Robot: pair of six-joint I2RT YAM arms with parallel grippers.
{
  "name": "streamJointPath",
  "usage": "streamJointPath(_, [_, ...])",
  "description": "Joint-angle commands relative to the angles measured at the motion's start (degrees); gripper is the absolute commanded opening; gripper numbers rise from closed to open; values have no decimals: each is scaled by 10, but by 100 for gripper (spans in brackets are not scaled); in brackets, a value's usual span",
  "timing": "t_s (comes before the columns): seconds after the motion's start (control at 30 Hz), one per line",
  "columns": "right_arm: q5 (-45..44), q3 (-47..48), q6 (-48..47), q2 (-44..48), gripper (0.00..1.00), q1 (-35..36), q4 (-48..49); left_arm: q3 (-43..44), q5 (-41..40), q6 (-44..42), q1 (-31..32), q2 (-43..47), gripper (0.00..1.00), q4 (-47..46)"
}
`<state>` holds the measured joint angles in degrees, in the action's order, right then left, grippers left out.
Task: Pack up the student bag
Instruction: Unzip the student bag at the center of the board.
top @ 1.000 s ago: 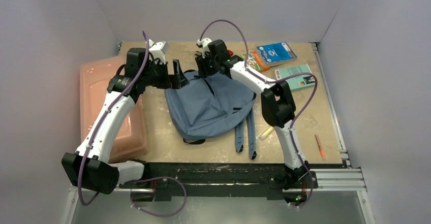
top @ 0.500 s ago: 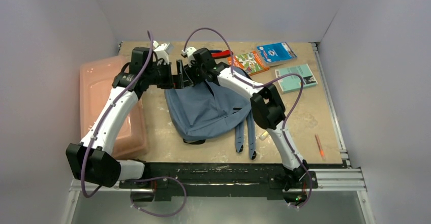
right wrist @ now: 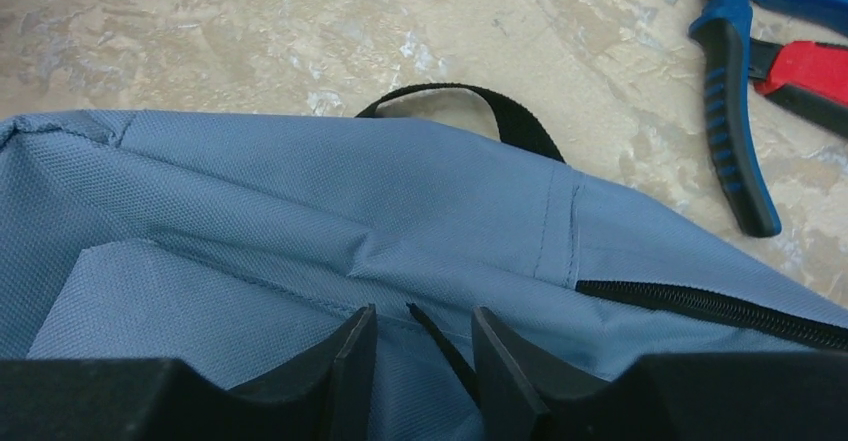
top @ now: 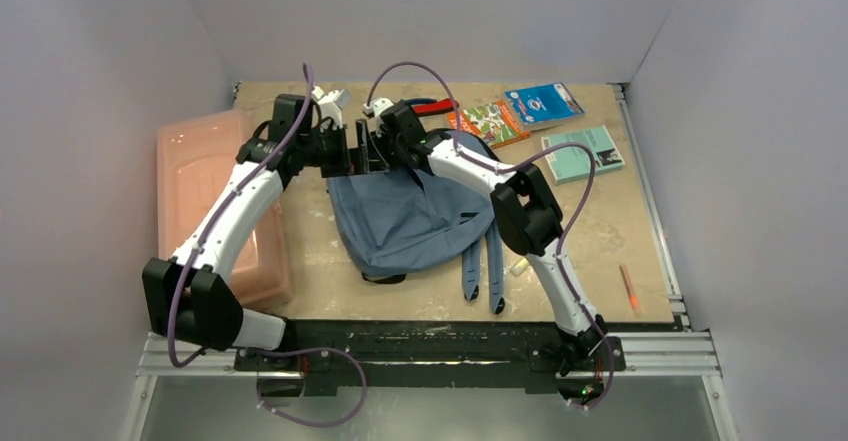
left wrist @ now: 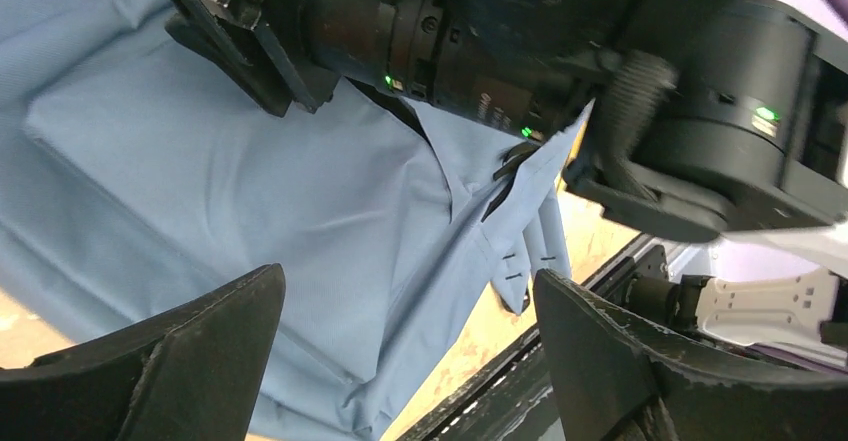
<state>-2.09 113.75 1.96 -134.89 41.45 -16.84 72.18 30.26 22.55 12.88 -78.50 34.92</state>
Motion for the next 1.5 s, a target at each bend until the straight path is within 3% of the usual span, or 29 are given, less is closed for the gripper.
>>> streamJointPath(0.0, [-29,-40,25,56,40,-1,24,-7,29,37,19,-76,92,-25])
streamJointPath(0.1, [-24,-51,47,76,30,-2,36,-2,27,49,26,-131,87,-20])
streamJointPath(0.37, [1,-74,100,119,19,-2,80,0,42,101,21,-248,69,-25])
streamJointPath(0.63, [-1,-92,108,133,1,-3,83,-8,-27,101,13,-243,45,-5])
streamJointPath(0.77, [-15,-131,123,159,0,-5,99,-12,-29,108,4,-240,33,-9])
streamJointPath(1.07, [119,-338,156,288,0,-17,206,-20,18,132,-12,-262,27,-34])
streamJointPath(1.2, [127,-453,179,350,0,-16,253,-21,27,139,-15,-269,26,-41])
streamJointPath(1.47, [154,-470,233,365,0,-16,253,-24,40,148,-15,-271,25,-50])
